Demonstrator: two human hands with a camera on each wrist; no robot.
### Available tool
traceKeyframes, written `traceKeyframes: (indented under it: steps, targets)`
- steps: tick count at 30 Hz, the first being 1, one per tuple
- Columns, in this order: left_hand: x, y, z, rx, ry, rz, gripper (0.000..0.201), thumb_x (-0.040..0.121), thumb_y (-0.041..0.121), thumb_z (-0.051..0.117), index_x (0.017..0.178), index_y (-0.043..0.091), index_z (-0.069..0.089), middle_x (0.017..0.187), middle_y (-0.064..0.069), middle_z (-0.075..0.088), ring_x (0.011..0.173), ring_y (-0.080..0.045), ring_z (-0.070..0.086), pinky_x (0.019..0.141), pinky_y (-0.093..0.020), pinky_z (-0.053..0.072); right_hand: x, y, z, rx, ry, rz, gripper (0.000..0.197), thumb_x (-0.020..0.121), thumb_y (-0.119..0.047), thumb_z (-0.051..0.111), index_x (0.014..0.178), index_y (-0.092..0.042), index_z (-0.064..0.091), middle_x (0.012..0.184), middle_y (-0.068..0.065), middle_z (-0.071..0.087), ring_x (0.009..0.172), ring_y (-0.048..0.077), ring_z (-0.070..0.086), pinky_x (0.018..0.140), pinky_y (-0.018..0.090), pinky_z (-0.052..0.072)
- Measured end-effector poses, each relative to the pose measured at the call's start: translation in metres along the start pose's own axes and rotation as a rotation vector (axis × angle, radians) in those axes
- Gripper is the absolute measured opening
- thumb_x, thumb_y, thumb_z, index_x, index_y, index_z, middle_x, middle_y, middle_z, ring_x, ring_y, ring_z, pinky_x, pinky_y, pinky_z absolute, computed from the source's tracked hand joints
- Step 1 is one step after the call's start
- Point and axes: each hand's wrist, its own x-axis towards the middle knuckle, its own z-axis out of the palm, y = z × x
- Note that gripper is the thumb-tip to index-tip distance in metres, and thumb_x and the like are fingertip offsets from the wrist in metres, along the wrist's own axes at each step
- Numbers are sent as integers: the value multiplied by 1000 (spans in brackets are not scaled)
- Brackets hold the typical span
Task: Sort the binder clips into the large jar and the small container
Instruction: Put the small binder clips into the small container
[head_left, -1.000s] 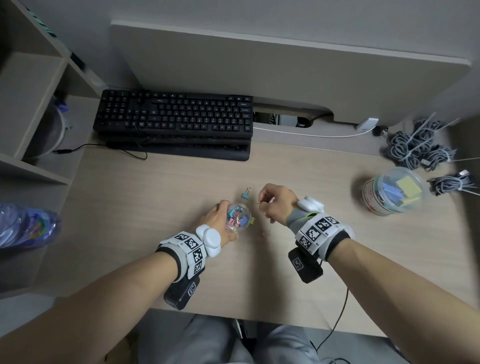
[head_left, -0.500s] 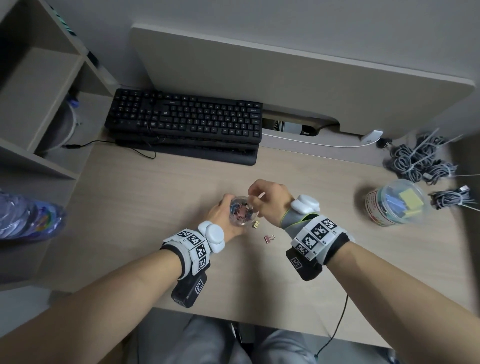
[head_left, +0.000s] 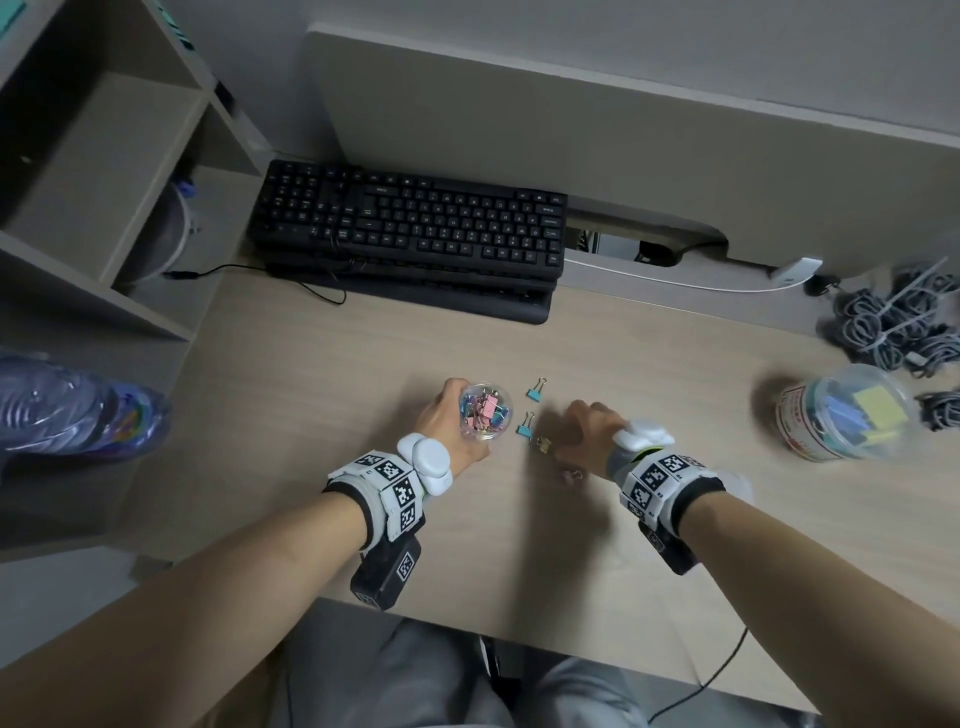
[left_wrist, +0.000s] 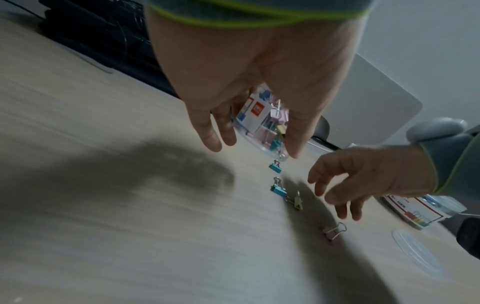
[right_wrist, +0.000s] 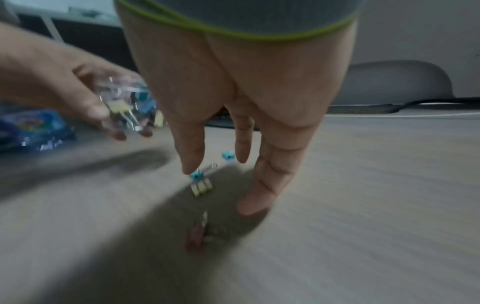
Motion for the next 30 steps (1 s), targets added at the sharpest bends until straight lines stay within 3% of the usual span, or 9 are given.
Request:
traceKeyframes:
  steps: [2,5,8,11,15,18,24,30]
  targets:
    - [0,-4,-1,13,-5,-2,71,67,16,80,127,18,42,109,-2,64,93,-26,63,77,-31,54,-2,1,10,-93,-55,40,61,83,-46,63,134,-29,35,131,0,45,106,31,60,78,42,49]
    - [0,-11,-3,23,-15,-16,71,68,15,80,128,17,42,109,-2,63,92,-24,61,74,-27,50,-2,-2,24,-88,-28,49,54,86,-29,60,133,-29,33,132,1,40,103,32,61,68,41,43]
    - [0,-17,-4,30,-20,-28,72,68,15,79,129,17,42,110,-1,63,88,-21,59,70,-23,44,11,-13,29,29,12,72,49,85,-13,55,130,-22,36,126,7,45,96,34,63,74,43,51]
    - [0,-18,-5,33,-22,-26,72,68,15,80,129,16,42,110,-2,63,87,-21,58,69,-22,42,21,-23,25,142,55,95,51,83,-13,54,129,-27,38,122,5,47,95,32,63,84,48,52]
    - [1,-19,-10,40,-14,-24,71,68,15,79,129,16,42,110,-3,63,85,-20,56,69,-21,40,20,-32,24,49,44,-24,59,82,-17,55,131,-43,32,124,-4,35,90,31,64,73,43,53]
    - [1,-21,-11,36,-10,-29,71,68,15,80,129,15,42,110,-4,63,86,-21,57,69,-22,41,24,-39,32,-9,52,-147,60,82,-8,58,130,-37,36,131,4,30,88,35,64,73,45,56]
    - [1,-29,-13,39,-10,-39,73,67,16,81,129,15,42,111,-5,63,88,-23,59,70,-23,43,31,-50,35,-109,12,-197,59,88,-4,53,135,-36,37,144,6,18,104,37,62,83,45,55]
    - [2,-30,-11,33,-3,-61,73,67,16,80,129,18,42,111,-4,63,88,-22,58,71,-23,43,28,-48,32,-102,29,-124,48,87,0,52,127,-20,40,131,9,30,81,32,57,67,39,48]
